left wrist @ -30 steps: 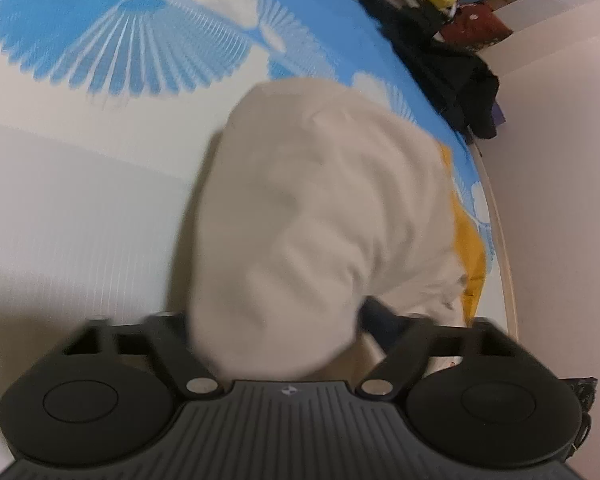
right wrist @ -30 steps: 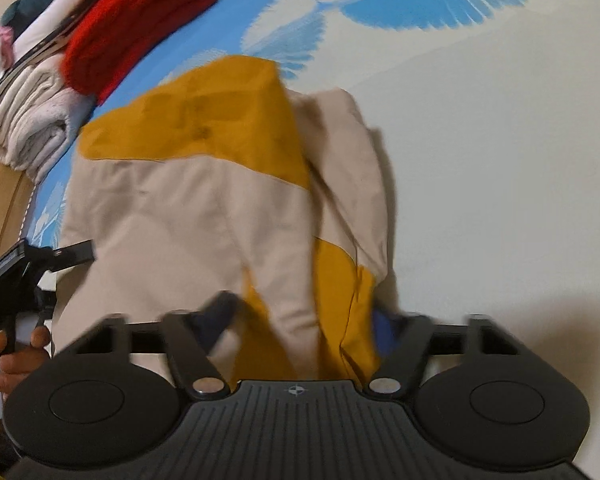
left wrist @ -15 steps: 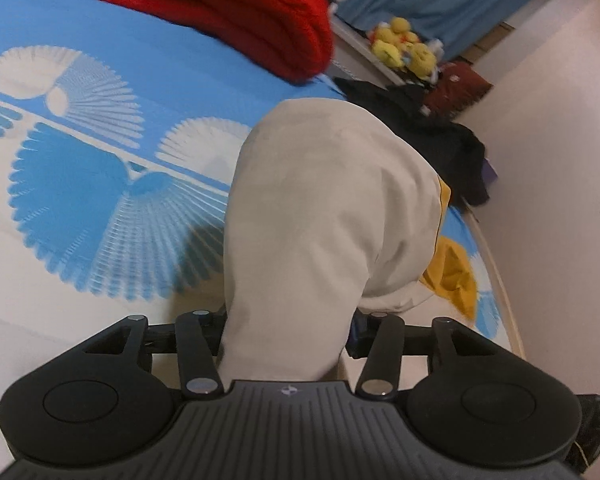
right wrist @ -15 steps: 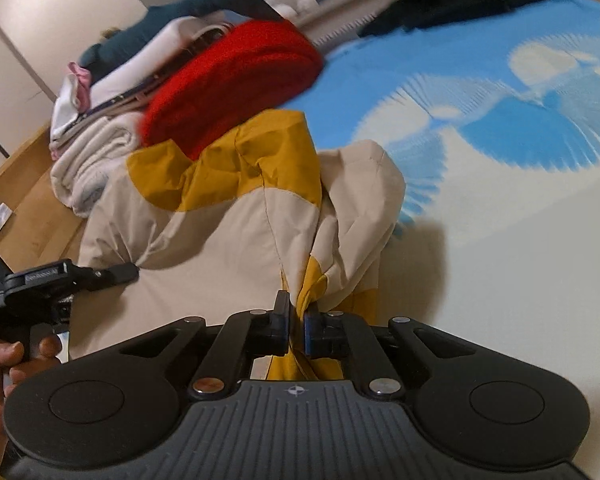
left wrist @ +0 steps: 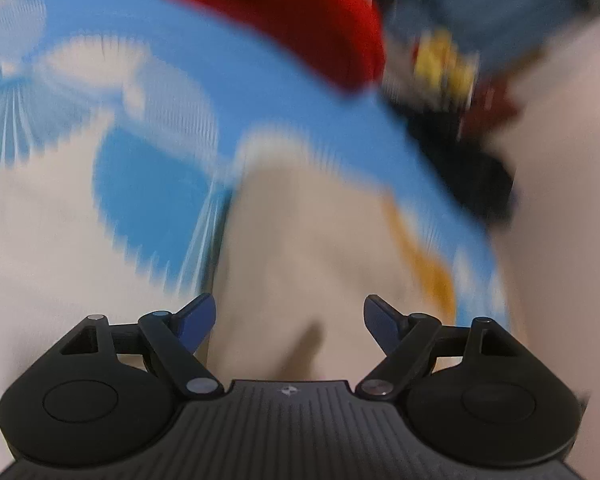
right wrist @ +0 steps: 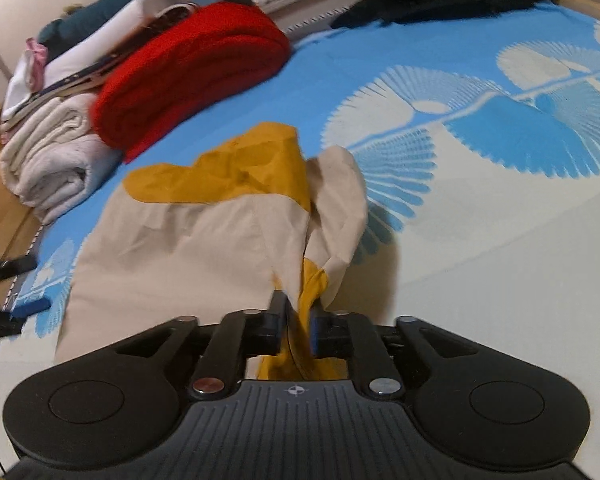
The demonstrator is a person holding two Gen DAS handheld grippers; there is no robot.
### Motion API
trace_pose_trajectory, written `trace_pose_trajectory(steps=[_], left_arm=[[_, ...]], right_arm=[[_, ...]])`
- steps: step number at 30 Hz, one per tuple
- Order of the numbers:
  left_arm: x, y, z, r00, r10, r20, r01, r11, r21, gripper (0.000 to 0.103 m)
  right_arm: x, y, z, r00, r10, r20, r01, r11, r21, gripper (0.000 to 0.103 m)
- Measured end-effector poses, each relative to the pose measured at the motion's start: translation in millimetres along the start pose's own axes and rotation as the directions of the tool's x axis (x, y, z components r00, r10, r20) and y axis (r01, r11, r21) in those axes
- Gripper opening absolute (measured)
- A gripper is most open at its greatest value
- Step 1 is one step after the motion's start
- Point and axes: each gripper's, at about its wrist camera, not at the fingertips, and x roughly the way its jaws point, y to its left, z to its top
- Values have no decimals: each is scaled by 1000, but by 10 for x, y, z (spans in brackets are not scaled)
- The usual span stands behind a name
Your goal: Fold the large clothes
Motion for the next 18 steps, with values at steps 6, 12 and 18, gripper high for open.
trace_pose_trajectory(steps=[6,12,18], left_arm=[[218,26,-419,984,89,-155,-72,991,110,90],[-142,-362,-617,977,211,4,-206,948,243,88],[-900,-840,-1036,915,294,275,-378,861,339,90]], right_arm=[[-166,-130,-132,996,24,-83,-23,1000,18,32],[-396,-67,-307,990,-109,-87,97,986,-133,32],[-1345,459,-453,953,-158,261,251,890,-379,32]])
